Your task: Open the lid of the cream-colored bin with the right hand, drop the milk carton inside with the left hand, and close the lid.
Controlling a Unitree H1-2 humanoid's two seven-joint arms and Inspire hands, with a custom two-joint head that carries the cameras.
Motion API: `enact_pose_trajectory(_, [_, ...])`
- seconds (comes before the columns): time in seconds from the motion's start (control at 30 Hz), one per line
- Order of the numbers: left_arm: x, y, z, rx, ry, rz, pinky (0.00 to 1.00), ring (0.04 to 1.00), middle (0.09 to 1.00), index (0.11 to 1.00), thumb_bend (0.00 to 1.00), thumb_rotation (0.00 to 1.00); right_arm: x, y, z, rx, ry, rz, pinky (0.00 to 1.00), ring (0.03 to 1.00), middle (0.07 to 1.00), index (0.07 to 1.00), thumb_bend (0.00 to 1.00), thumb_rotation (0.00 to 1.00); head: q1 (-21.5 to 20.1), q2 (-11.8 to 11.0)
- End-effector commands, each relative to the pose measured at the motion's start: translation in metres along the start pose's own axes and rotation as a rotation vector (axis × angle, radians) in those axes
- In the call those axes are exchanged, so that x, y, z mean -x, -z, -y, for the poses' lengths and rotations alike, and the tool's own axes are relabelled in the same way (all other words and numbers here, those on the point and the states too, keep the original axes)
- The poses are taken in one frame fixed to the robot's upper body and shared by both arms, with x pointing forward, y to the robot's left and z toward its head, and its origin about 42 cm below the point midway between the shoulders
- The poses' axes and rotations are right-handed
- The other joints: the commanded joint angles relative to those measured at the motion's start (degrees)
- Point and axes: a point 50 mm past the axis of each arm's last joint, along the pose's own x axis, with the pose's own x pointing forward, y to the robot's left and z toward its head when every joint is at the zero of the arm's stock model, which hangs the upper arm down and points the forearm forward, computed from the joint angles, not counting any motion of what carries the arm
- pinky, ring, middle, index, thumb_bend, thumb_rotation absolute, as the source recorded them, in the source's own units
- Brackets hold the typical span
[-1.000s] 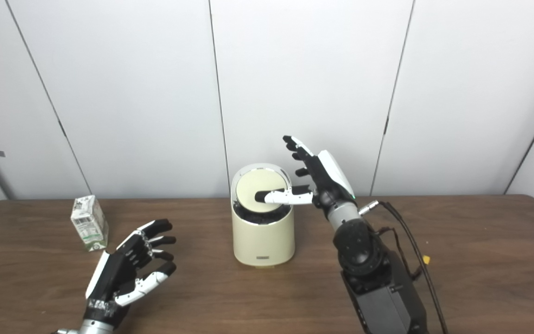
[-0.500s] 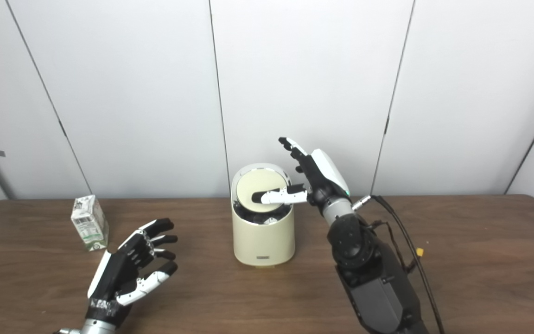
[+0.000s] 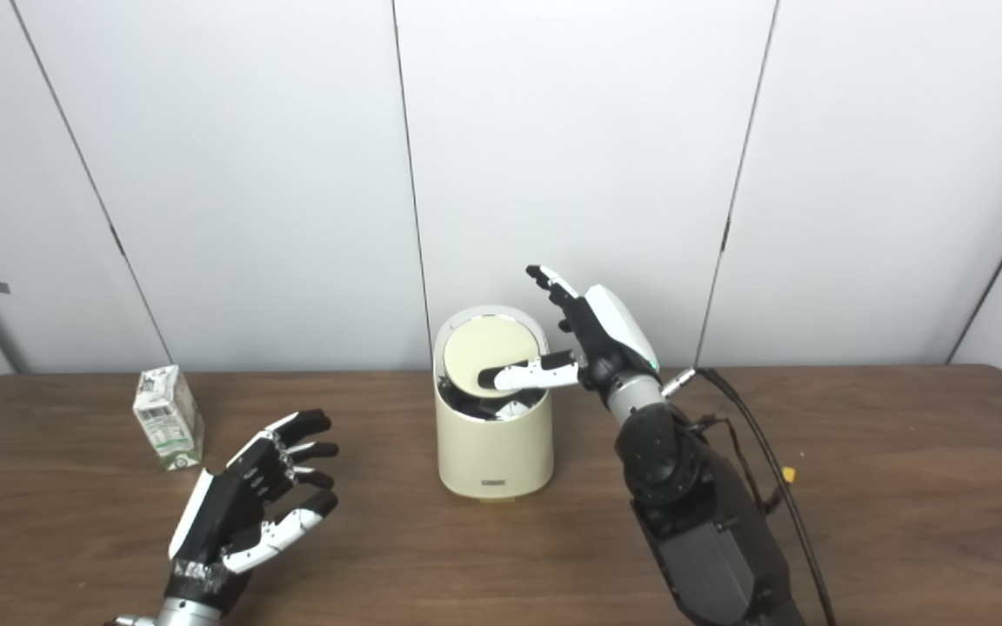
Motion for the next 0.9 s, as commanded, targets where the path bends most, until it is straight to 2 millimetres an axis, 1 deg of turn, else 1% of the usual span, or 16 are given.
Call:
enact_pose_trajectory(0.0, [-0.007,-0.009,0.004,0.012,0.000,0.047,0.58,0.732,0.819,0.832,0.71,0.25,-0.012,-0.024,0.022,0.036,0.055,0.067,0.79,0.908,0.929,0.930,0.82,0.34,0.1,0.1])
enact_pose_trajectory(0.2, [-0.006,-0.009,0.006,0.006,0.003,0.047,0.57,0.727,0.814,0.831,0.72,0.26,-0.015,-0.022,0.020,0.057,0.051,0.050,0.72,0.870,0.919,0.925,0.82,0.34,0.1,0.3])
enact_pose_trajectory(0.27, [-0.006,-0.009,0.006,0.013,0.004,0.045,0.57,0.731,0.817,0.830,0.71,0.25,-0.016,-0.021,0.020,0.062,0.052,0.047,0.70,0.856,0.910,0.921,0.82,0.34,0.1,0.4])
enact_pose_trajectory(0.4, [-0.005,-0.009,0.009,0.006,0.010,0.043,0.57,0.725,0.815,0.832,0.70,0.25,-0.018,-0.019,0.019,0.078,0.046,0.028,0.70,0.849,0.905,0.920,0.81,0.36,0.1,0.6])
enact_pose_trajectory(0.47, [-0.004,-0.009,0.010,0.007,0.012,0.043,0.57,0.726,0.814,0.831,0.68,0.23,-0.019,-0.017,0.018,0.086,0.044,0.020,0.69,0.846,0.904,0.918,0.80,0.37,0.2,0.8])
enact_pose_trajectory(0.57, [-0.003,-0.010,0.011,0.015,0.016,0.041,0.57,0.728,0.815,0.832,0.68,0.23,-0.022,-0.017,0.016,0.100,0.045,0.015,0.69,0.844,0.898,0.912,0.80,0.38,0.2,0.9])
enact_pose_trajectory(0.63, [-0.004,-0.010,0.012,0.019,0.019,0.041,0.58,0.731,0.818,0.833,0.70,0.24,-0.024,-0.019,0.014,0.119,0.039,0.008,0.69,0.844,0.900,0.915,0.80,0.39,0.2,0.9])
enact_pose_trajectory(0.77, [-0.003,-0.011,0.012,0.009,0.021,0.044,0.58,0.731,0.818,0.835,0.68,0.25,-0.026,-0.025,0.012,0.164,0.038,0.009,0.68,0.842,0.893,0.914,0.79,0.40,0.2,1.1])
enact_pose_trajectory(0.87, [-0.003,-0.011,0.013,0.013,0.022,0.046,0.58,0.734,0.819,0.835,0.68,0.26,-0.029,-0.031,0.010,0.193,0.031,-0.008,0.70,0.864,0.909,0.916,0.78,0.41,0.3,1.2])
